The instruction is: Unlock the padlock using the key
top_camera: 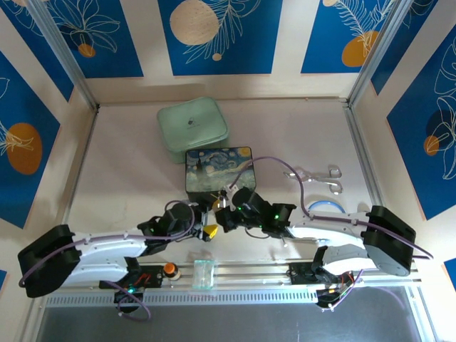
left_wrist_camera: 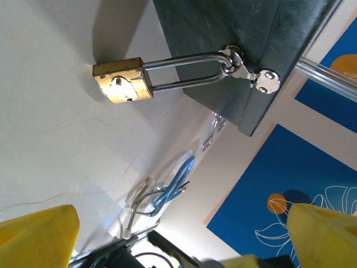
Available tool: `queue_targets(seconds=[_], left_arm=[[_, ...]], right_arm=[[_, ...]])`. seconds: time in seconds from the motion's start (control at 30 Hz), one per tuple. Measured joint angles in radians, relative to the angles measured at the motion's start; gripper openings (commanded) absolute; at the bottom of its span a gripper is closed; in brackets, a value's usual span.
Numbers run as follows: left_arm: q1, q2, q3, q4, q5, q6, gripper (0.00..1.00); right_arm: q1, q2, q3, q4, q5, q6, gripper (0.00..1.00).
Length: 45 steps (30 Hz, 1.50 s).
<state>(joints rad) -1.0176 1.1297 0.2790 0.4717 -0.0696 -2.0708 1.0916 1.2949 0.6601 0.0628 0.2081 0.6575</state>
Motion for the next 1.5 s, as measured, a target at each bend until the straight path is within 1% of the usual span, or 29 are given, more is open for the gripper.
queue_targets(seconds=[0.07,0.23,0.27,0.37,0.43,0.53,0.6,0.7,0.87,0.93,1.2,1.27,1.37,1.43,1.47,1.5], left_arm=[[0.000,0.009,-0.004,0.027,0.000,-0.007,0.85],[-0.001,-0.041,-0.025,0.037,-0.036,-0.016,0.58],[-0.002,-0.058,-0.031,0.037,-0.045,-0.016,0.54],[-0.002,-0.097,-0.037,0.018,-0.067,-0.022,0.50],[-0.002,-0.113,-0.038,-0.001,-0.074,-0.022,0.45],[-0.002,-0.119,-0.046,-0.014,-0.086,-0.023,0.44],[-0.002,-0.119,-0.049,-0.031,-0.093,-0.022,0.38],[-0.002,-0.119,-0.049,-0.050,-0.097,-0.024,0.33],[-0.001,-0.124,-0.049,-0.080,-0.106,-0.024,0.21],[-0.001,-0.130,-0.049,-0.095,-0.111,-0.022,0.20],[0.003,-0.156,-0.049,-0.139,-0.128,-0.020,0.03],[0.005,-0.158,-0.049,-0.140,-0.132,-0.012,0.00],[0.009,-0.158,-0.049,-0.135,-0.134,0.002,0.00],[0.013,-0.158,-0.049,-0.133,-0.134,0.017,0.00],[0.014,-0.159,-0.049,-0.133,-0.134,0.029,0.00],[0.016,-0.162,-0.048,-0.137,-0.135,0.043,0.00]], right_arm=[[0.000,0.024,0.012,0.029,-0.011,-0.003,0.02],[0.002,0.050,0.012,0.059,-0.030,-0.001,0.02],[0.004,0.050,0.012,0.062,-0.030,0.001,0.02],[0.006,0.050,0.007,0.076,-0.030,0.005,0.02],[0.006,0.050,-0.004,0.084,-0.031,0.008,0.02],[0.006,0.050,-0.016,0.083,-0.034,0.008,0.02],[0.005,0.050,-0.017,0.083,-0.035,0.008,0.02],[0.003,0.050,-0.018,0.084,-0.041,0.008,0.02],[0.000,0.042,-0.029,0.087,-0.053,0.008,0.02],[0.000,0.038,-0.035,0.087,-0.056,0.008,0.02],[-0.010,0.026,-0.048,0.087,-0.068,0.009,0.02],[-0.011,0.026,-0.053,0.086,-0.074,0.009,0.02],[-0.015,0.025,-0.054,0.090,-0.079,0.012,0.03],[-0.021,0.024,-0.055,0.092,-0.085,0.014,0.08],[-0.024,0.024,-0.055,0.092,-0.087,0.018,0.16],[-0.028,0.024,-0.056,0.095,-0.090,0.027,0.30]])
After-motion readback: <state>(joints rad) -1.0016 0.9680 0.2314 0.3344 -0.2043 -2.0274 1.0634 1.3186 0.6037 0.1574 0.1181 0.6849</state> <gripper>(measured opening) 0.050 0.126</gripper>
